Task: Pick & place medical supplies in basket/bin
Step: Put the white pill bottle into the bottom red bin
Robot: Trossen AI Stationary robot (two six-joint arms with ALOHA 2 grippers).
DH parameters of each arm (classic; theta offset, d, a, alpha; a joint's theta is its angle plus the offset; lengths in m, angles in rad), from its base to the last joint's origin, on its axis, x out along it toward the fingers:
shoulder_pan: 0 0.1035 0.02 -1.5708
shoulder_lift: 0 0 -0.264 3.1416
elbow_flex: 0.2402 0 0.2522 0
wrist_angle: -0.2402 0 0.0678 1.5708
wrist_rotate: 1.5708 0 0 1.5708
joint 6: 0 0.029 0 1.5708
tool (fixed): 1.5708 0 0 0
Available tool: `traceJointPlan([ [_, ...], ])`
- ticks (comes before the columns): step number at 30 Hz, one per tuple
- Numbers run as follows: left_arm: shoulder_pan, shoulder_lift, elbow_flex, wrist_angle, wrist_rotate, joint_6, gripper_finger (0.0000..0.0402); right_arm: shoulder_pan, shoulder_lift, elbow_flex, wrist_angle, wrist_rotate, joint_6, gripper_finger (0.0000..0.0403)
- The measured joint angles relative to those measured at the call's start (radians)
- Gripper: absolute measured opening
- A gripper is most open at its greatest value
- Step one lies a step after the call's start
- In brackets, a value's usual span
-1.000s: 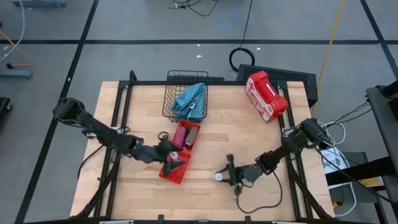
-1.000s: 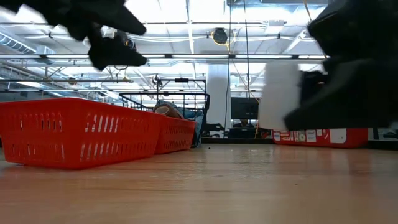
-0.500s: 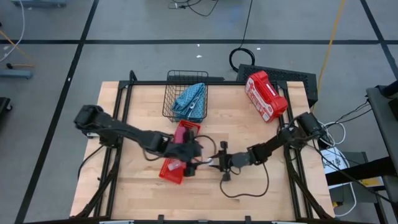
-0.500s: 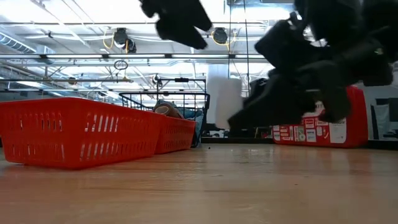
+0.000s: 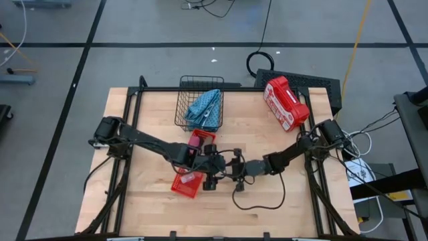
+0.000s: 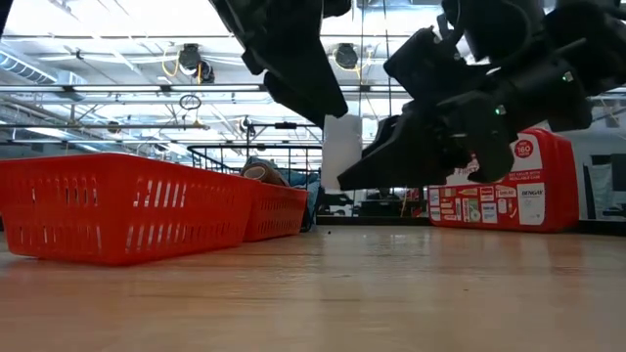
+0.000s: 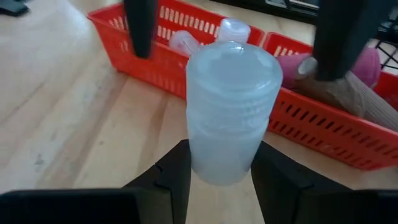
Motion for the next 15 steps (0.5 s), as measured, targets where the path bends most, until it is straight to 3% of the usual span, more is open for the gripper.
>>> traceJointPlan([
  [15, 0.021, -0.001, 0.0, 0.004, 0.001, -0.045, 0.0321, 0.001, 0.0, 0.0, 0.003, -0.001, -0.002, 0.0128],
])
